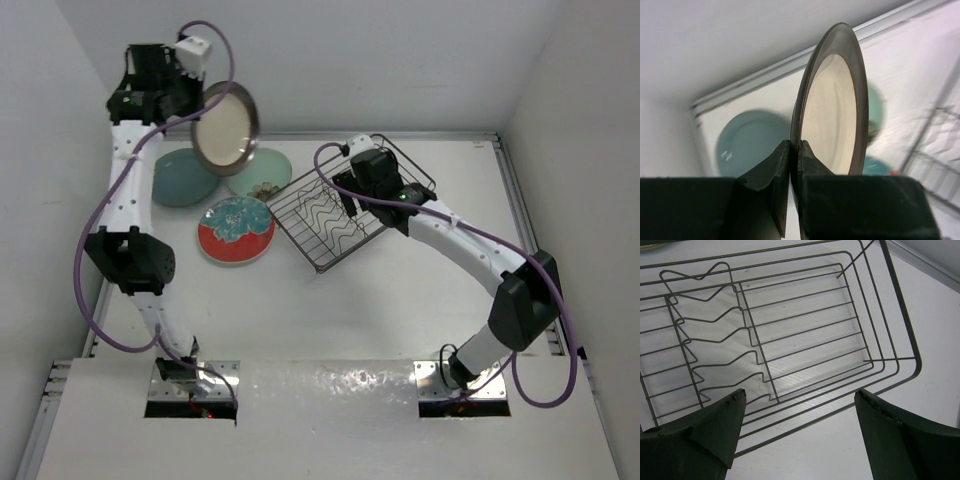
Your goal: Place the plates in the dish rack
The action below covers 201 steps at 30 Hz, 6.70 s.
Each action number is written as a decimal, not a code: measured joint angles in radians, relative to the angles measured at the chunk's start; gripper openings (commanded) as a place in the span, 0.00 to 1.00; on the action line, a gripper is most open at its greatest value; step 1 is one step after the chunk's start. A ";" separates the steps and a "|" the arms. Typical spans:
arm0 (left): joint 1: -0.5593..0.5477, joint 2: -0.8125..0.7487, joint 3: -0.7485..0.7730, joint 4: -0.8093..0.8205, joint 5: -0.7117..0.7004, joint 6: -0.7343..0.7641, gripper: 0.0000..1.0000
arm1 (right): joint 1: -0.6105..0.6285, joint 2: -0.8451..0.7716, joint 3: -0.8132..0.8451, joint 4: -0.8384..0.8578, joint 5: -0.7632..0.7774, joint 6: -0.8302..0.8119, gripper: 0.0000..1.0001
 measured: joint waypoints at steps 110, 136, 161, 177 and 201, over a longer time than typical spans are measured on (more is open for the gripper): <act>-0.549 -0.079 -0.654 0.641 -0.095 0.162 0.00 | -0.072 -0.178 -0.254 0.167 0.052 -0.099 0.94; -0.528 -0.049 -0.472 0.500 -0.121 -0.031 0.90 | -0.079 -0.191 -0.267 0.168 0.034 -0.047 0.95; 0.407 0.079 -0.386 0.187 0.060 -0.436 0.80 | -0.079 -0.085 -0.107 0.154 -0.302 -0.088 0.94; 0.497 0.379 -0.464 0.335 0.180 -0.581 0.77 | -0.079 -0.016 0.056 0.213 -0.411 0.059 0.89; 0.499 0.457 -0.505 0.631 0.335 -0.763 0.29 | -0.012 0.046 0.233 0.213 -0.431 0.066 0.88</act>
